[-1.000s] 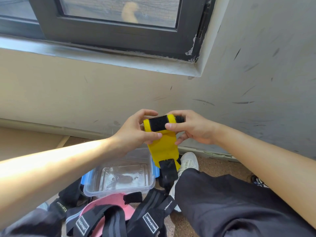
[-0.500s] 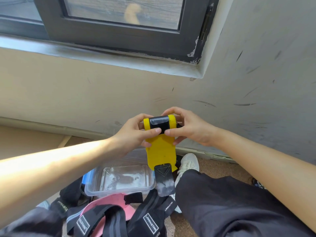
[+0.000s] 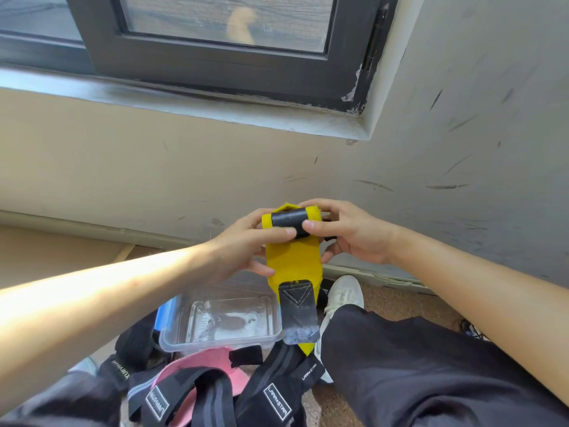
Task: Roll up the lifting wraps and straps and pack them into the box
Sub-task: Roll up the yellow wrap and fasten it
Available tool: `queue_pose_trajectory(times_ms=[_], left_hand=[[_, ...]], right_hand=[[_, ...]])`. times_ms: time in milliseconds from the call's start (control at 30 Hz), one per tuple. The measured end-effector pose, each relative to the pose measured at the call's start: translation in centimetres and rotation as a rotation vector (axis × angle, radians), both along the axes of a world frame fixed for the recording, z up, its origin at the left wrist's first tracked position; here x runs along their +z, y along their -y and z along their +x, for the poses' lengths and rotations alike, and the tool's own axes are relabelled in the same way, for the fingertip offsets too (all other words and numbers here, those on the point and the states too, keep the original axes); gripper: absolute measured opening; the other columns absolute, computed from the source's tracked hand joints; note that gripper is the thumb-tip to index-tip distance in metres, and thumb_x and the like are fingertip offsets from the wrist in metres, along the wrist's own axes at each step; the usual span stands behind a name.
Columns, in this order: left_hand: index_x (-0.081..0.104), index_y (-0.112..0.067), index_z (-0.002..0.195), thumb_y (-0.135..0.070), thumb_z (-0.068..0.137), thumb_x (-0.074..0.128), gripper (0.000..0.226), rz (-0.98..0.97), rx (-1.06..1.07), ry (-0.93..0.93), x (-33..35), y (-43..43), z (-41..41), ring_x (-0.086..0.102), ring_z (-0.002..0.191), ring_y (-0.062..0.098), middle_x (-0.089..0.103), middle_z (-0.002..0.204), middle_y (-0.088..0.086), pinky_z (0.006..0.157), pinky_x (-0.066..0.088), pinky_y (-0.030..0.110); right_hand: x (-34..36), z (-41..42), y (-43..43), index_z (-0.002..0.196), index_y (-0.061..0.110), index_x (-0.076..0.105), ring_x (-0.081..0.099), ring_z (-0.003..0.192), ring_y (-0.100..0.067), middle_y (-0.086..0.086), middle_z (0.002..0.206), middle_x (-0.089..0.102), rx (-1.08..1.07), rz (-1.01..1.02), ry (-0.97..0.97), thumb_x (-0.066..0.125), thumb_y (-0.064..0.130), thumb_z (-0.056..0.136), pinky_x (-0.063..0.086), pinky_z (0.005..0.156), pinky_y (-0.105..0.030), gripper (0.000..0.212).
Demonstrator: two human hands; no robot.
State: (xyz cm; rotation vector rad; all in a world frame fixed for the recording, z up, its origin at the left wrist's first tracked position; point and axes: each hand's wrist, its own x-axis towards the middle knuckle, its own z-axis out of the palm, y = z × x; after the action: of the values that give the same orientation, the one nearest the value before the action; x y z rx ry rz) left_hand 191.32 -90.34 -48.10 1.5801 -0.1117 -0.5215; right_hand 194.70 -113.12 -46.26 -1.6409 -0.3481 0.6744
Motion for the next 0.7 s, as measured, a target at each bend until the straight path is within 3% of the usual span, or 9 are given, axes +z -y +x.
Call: queue_pose_trajectory(times_ms=[133, 267, 367, 467, 533, 700], left_hand=[[0.061, -0.028, 0.129, -0.056, 0.077, 0.070, 0.059, -0.019, 0.028, -0.052, -0.1, 0.0, 0.1, 0.076, 0.098, 0.025, 0.076, 0.116, 0.001, 0.069, 0.059, 0.036], [0.060, -0.021, 0.127, -0.036, 0.077, 0.086, 0.059, -0.040, 0.085, -0.007, -0.2, -0.2, 0.2, 0.074, 0.095, 0.024, 0.073, 0.116, 0.012, 0.077, 0.058, 0.042], [0.061, -0.021, 0.124, -0.028, 0.074, 0.089, 0.057, -0.057, 0.098, 0.049, -0.3, -0.3, 0.2, 0.073, 0.093, 0.025, 0.074, 0.111, 0.011, 0.074, 0.059, 0.043], [0.064, -0.026, 0.115, -0.024, 0.073, 0.087, 0.049, -0.028, 0.123, 0.144, -0.3, 0.0, -0.2, 0.069, 0.078, 0.016, 0.072, 0.096, 0.000, 0.062, 0.055, 0.036], [0.063, -0.026, 0.116, -0.014, 0.078, 0.089, 0.048, 0.000, 0.127, 0.209, -0.4, 0.4, -0.6, 0.070, 0.076, 0.012, 0.071, 0.099, -0.001, 0.057, 0.054, 0.032], [0.058, -0.028, 0.127, -0.017, 0.081, 0.086, 0.055, 0.040, 0.126, 0.206, -0.1, 0.7, -0.6, 0.074, 0.085, 0.008, 0.071, 0.112, 0.000, 0.056, 0.055, 0.026]], right_hand=[[-0.1, -0.2, -0.1, 0.135, 0.023, 0.058, 0.070, 0.099, -0.022, -0.004, 0.111, 0.068, 0.025, -0.012, 0.050, 0.074, 0.021, 0.085, 0.063, 0.064, -0.034, 0.052], [-0.1, -0.2, -0.2, 0.144, 0.024, 0.052, 0.071, 0.101, -0.021, -0.007, 0.124, 0.067, 0.047, -0.048, 0.138, 0.072, 0.001, 0.089, 0.064, 0.066, -0.036, 0.062], [0.1, 0.0, 0.1, 0.148, 0.029, 0.046, 0.071, 0.110, -0.027, -0.011, 0.134, 0.063, 0.067, -0.053, 0.057, 0.073, 0.007, 0.091, 0.065, 0.066, -0.039, 0.067], [0.3, 0.1, 0.1, 0.139, 0.025, 0.057, 0.067, 0.115, -0.038, -0.013, 0.132, 0.065, 0.098, -0.064, -0.039, 0.066, 0.036, 0.094, 0.064, 0.064, -0.038, 0.047], [0.3, 0.0, -0.1, 0.130, 0.019, 0.063, 0.068, 0.112, -0.041, -0.014, 0.125, 0.068, 0.059, -0.081, -0.038, 0.065, 0.045, 0.091, 0.064, 0.063, -0.038, 0.046], [0.4, 0.0, 0.0, 0.121, 0.014, 0.067, 0.073, 0.093, -0.027, -0.002, 0.100, 0.072, 0.011, -0.026, 0.038, 0.071, 0.032, 0.085, 0.063, 0.061, -0.033, 0.040]])
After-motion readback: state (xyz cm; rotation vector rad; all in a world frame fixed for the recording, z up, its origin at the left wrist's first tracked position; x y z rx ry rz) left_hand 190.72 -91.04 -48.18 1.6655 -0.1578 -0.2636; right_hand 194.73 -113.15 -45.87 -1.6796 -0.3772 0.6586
